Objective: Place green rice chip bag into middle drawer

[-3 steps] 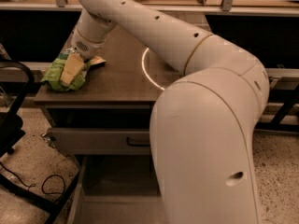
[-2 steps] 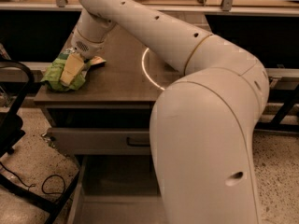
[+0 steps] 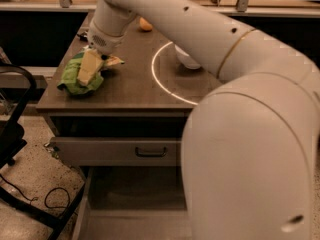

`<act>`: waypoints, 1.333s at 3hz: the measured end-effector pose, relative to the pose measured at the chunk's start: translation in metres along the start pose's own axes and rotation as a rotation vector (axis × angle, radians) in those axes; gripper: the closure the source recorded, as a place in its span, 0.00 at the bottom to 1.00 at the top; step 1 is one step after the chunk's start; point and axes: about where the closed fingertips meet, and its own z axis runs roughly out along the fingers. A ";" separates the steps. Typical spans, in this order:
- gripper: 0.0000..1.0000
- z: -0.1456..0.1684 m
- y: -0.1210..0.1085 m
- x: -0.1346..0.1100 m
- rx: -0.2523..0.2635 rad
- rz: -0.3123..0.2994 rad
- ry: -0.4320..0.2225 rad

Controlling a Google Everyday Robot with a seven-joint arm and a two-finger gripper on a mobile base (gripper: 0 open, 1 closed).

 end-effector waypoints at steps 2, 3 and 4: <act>1.00 -0.116 0.018 0.063 0.130 0.065 0.058; 1.00 -0.142 0.036 0.095 0.130 0.078 0.082; 1.00 -0.145 0.037 0.098 0.133 0.081 0.084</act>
Offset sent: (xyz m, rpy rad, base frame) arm -0.0688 -0.1444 0.0977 -0.1138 -0.0861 -0.1832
